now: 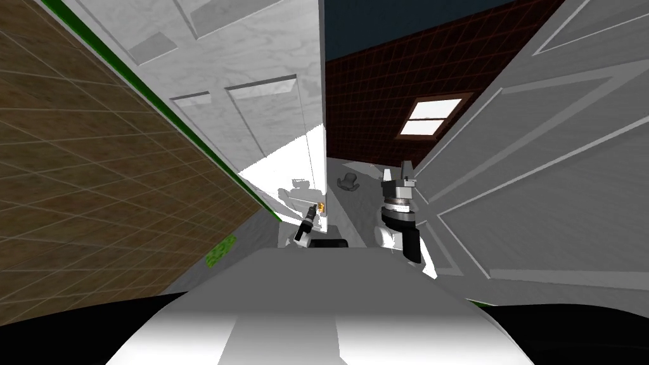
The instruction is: Push the door open
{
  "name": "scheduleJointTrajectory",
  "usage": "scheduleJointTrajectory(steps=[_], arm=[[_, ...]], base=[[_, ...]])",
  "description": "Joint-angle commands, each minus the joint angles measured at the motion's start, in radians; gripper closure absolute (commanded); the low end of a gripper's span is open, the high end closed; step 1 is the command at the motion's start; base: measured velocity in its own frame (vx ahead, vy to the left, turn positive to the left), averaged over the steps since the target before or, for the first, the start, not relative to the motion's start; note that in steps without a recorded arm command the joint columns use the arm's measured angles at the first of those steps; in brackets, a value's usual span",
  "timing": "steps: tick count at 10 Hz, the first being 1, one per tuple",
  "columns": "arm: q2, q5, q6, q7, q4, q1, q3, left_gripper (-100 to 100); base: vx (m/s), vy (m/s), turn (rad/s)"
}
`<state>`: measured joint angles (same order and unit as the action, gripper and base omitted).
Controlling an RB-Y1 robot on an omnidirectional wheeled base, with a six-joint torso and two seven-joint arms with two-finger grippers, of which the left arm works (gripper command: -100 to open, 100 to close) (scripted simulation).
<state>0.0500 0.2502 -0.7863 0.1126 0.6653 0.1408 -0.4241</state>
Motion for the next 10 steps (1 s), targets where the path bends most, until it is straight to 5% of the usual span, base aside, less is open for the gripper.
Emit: scheduleJointTrajectory(steps=[1,5,8,10], arm=[[0.004,0.002,0.001,0.0,0.006,-0.002,-0.002,-100],[-0.001,0.006,0.004,0.0,0.014,-0.005,-0.004,-100],[-0.022,0.01,0.006,0.001,0.025,-0.008,-0.007,-100],[-0.008,0.009,0.004,0.001,0.025,-0.01,-0.003,-100]], base=[[-0.032,-0.054,0.067],[-0.192,0.0,0.025],[-0.235,0.003,0.044],[-0.003,-0.021,-0.014]])
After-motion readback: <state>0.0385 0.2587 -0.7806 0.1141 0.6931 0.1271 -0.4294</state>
